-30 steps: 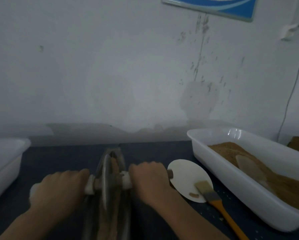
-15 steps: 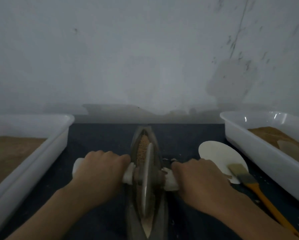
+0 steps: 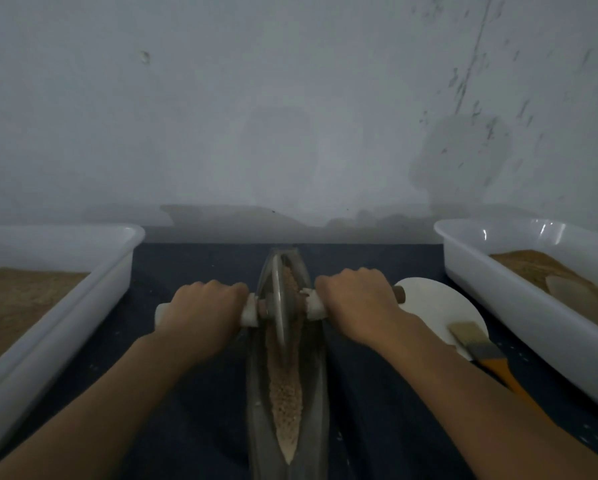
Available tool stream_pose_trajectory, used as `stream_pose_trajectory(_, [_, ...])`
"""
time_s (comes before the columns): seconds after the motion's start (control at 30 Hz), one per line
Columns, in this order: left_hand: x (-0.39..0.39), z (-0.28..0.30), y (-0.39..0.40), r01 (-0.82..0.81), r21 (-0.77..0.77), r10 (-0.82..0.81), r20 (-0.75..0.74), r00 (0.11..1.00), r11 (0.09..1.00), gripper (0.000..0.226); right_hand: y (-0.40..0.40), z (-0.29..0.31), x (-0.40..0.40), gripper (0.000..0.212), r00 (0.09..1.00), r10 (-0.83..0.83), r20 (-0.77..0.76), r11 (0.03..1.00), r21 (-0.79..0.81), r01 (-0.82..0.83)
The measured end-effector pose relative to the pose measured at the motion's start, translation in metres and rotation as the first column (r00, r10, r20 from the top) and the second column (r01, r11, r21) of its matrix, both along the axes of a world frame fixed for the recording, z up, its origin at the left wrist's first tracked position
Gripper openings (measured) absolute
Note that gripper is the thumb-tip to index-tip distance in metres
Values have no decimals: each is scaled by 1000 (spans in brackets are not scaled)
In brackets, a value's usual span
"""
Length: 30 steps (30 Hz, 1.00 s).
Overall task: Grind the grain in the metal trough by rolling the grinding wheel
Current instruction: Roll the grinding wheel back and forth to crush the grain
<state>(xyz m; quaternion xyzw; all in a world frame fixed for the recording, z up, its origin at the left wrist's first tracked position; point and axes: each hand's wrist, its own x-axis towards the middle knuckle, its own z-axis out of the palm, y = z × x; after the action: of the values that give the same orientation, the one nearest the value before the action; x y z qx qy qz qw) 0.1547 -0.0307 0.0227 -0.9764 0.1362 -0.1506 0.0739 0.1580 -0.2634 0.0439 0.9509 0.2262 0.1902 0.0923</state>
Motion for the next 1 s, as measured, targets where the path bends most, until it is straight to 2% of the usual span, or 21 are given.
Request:
stream_pose_trajectory(0.07, [-19,7,1,22,37,-20,-46,999,999,30,-8,-3,-19,12,997,39,-72,999,30,-37])
stream_pose_trajectory(0.17, [-51,17,2,-3,99,5,-19,1000,995,35,-19,-6,-48,13,987,73,-146,996,56,-65])
stream_pose_trajectory(0.3, [-67,23,2,-21,129,15,51,999,991,30,-21,-7,-62,17,991,69,-115,996,60,-62])
stream_pose_trajectory(0.47, [-39,13,3,-108,133,104,38,994,985,26,-11,-14,-32,13,996,-12,-89,997,68,19])
stream_pose_trajectory(0.6, [-11,7,3,-118,56,118,-1,993,991,29,-1,-11,-4,16,999,-53,-4,997,62,54])
stream_pose_trajectory(0.77, [-13,12,-1,-88,52,87,15,996,995,25,2,-3,-4,16,996,-70,-64,997,34,72])
stream_pose_trajectory(0.93, [-55,12,2,-56,48,59,-71,996,997,39,-1,-2,-48,18,995,-7,-102,1000,11,9])
stream_pose_trajectory(1.0, [-67,12,3,-50,80,54,-52,997,996,46,-3,-1,-61,21,995,-17,-101,1000,-7,16])
